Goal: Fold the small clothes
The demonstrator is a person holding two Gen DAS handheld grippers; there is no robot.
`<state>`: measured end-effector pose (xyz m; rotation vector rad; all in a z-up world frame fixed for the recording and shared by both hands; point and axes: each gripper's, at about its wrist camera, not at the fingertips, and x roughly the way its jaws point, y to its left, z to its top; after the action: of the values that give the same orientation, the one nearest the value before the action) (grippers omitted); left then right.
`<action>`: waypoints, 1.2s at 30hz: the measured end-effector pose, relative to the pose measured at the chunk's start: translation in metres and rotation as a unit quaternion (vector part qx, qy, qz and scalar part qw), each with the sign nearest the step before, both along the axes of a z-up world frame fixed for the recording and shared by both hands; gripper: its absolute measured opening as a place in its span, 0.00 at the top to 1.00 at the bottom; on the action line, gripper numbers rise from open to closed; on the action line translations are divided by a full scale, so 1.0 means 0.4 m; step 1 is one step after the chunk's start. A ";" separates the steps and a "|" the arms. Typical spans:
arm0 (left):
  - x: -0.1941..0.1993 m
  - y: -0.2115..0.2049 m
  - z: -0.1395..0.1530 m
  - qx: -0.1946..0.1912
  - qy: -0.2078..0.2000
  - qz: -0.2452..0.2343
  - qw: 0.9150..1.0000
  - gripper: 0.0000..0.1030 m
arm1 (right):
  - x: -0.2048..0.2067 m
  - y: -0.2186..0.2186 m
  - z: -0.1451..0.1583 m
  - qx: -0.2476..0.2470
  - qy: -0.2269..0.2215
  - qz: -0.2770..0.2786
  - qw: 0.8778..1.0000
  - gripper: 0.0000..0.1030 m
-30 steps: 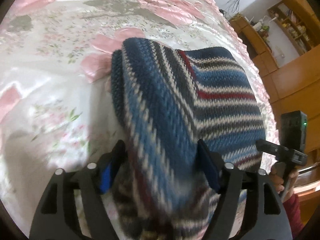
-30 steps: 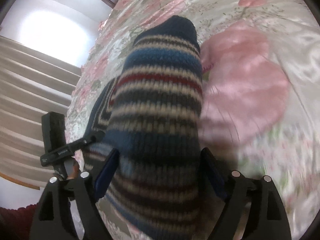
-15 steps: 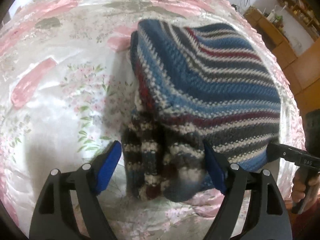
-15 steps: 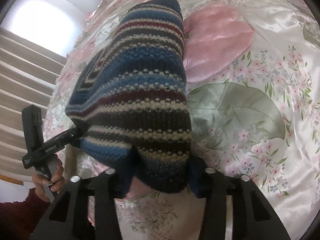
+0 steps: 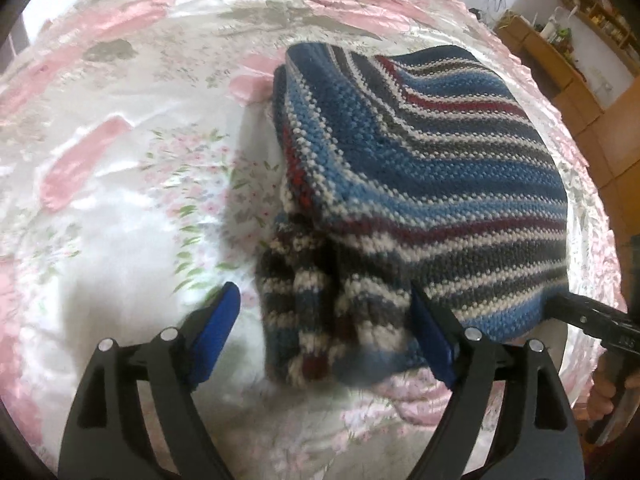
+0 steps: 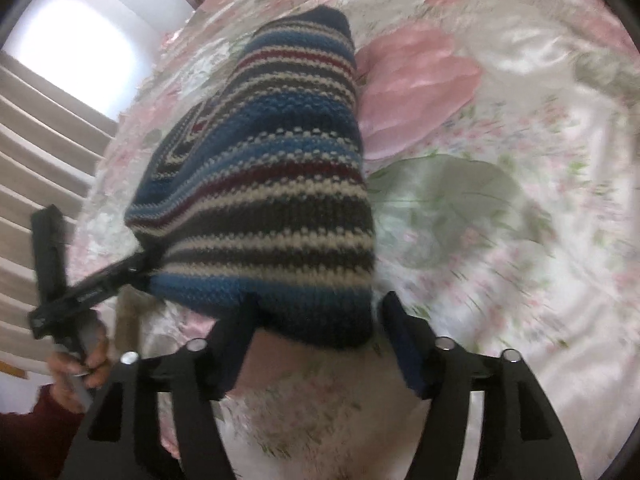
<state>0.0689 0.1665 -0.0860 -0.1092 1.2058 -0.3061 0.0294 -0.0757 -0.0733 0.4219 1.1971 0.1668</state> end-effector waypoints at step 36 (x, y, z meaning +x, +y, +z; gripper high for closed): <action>-0.301 0.084 0.238 0.078 -0.031 0.055 0.995 0.13 | -0.263 0.163 0.247 -0.125 -0.044 -0.019 0.991 0.04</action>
<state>-0.0516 0.2001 0.0090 -0.0299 1.1523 -0.1170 -0.0759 -0.0105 0.0253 0.2147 1.1060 0.0015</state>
